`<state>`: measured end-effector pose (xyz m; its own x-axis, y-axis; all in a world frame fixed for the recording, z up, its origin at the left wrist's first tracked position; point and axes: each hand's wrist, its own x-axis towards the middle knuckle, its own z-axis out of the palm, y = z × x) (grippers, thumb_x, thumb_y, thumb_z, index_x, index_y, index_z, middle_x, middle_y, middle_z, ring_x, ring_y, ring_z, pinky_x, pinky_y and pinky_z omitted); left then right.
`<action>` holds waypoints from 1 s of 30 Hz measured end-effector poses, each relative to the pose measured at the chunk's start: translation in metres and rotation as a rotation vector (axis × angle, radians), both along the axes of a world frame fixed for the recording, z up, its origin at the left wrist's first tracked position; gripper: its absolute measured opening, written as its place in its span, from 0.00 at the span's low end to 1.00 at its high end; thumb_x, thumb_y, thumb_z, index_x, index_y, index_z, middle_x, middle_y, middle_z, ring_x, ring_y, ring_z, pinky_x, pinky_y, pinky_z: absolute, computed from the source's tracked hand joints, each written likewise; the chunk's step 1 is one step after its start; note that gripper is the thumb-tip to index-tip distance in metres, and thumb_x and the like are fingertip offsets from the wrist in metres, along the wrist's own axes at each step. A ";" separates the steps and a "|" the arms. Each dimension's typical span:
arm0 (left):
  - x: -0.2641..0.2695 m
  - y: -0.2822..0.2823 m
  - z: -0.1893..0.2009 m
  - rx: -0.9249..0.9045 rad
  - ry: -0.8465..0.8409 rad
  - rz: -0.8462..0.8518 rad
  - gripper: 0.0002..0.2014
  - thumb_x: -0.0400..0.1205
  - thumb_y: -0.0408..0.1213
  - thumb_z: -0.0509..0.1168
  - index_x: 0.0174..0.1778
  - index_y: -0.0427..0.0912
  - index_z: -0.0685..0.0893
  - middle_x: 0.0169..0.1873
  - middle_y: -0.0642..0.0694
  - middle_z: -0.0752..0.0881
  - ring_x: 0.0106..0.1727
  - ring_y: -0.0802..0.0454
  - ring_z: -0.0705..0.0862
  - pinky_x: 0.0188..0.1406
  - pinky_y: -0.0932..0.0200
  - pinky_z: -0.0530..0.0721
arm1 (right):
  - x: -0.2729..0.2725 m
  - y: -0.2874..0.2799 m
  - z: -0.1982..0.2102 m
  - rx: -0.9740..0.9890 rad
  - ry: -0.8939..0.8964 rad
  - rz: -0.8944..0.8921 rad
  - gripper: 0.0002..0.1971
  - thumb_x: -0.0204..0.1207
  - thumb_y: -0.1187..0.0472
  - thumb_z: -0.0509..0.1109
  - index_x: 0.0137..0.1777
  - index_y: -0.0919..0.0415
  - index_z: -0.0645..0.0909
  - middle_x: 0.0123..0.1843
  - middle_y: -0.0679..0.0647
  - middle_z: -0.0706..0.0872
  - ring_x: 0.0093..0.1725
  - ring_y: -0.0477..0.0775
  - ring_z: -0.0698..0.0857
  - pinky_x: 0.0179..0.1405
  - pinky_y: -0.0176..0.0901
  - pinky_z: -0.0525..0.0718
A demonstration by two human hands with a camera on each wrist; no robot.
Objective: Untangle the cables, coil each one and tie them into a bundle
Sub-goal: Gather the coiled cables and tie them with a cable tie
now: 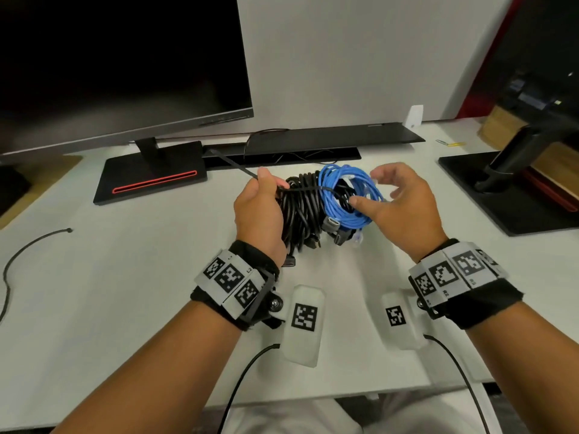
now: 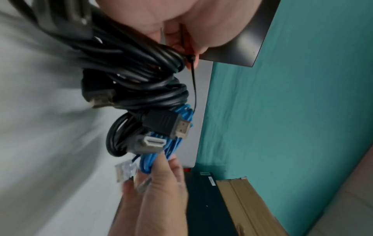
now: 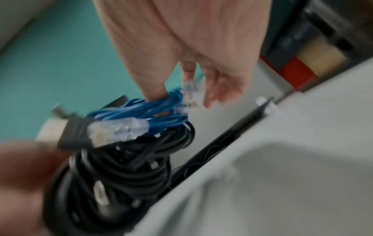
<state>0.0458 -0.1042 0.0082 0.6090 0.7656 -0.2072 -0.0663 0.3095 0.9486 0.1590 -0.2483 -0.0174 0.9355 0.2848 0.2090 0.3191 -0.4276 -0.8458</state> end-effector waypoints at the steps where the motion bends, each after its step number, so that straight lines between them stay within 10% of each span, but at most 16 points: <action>1: 0.001 0.002 0.001 -0.036 -0.025 0.002 0.28 0.89 0.54 0.56 0.22 0.52 0.81 0.41 0.38 0.79 0.51 0.29 0.85 0.57 0.24 0.84 | -0.001 0.003 0.003 0.074 0.166 0.016 0.29 0.67 0.55 0.85 0.64 0.50 0.74 0.59 0.50 0.83 0.59 0.54 0.83 0.56 0.49 0.83; 5: 0.003 0.005 0.003 -0.180 -0.160 -0.056 0.26 0.89 0.51 0.58 0.25 0.47 0.80 0.25 0.52 0.80 0.39 0.41 0.81 0.49 0.36 0.85 | -0.007 0.007 0.017 0.336 0.822 0.229 0.31 0.72 0.54 0.79 0.74 0.59 0.76 0.67 0.64 0.86 0.57 0.59 0.87 0.56 0.60 0.87; 8: 0.002 0.004 0.005 -0.289 -0.239 -0.103 0.24 0.90 0.50 0.58 0.29 0.43 0.78 0.32 0.50 0.78 0.34 0.46 0.84 0.44 0.44 0.87 | -0.017 0.008 0.023 0.543 1.038 0.445 0.27 0.70 0.55 0.75 0.70 0.62 0.83 0.68 0.64 0.86 0.58 0.66 0.87 0.65 0.71 0.81; 19: -0.005 -0.001 0.011 -0.372 -0.307 -0.199 0.24 0.89 0.51 0.57 0.29 0.43 0.71 0.31 0.48 0.71 0.34 0.49 0.77 0.45 0.50 0.85 | -0.035 0.018 0.003 0.864 1.212 0.839 0.29 0.70 0.59 0.68 0.73 0.63 0.79 0.80 0.67 0.73 0.80 0.73 0.70 0.75 0.81 0.63; 24: -0.006 -0.001 0.012 -0.435 -0.335 -0.243 0.25 0.90 0.53 0.55 0.29 0.43 0.71 0.36 0.44 0.73 0.53 0.39 0.76 0.72 0.34 0.75 | -0.041 0.017 -0.003 0.963 1.270 0.875 0.30 0.75 0.49 0.69 0.76 0.61 0.77 0.79 0.64 0.75 0.76 0.69 0.74 0.77 0.73 0.65; 30: 0.000 0.004 0.012 -0.159 -0.242 -0.205 0.25 0.90 0.51 0.54 0.29 0.43 0.72 0.31 0.46 0.76 0.35 0.48 0.81 0.38 0.53 0.84 | -0.048 0.028 0.001 1.016 1.120 0.505 0.23 0.64 0.55 0.70 0.60 0.61 0.86 0.64 0.62 0.82 0.61 0.62 0.79 0.56 0.54 0.75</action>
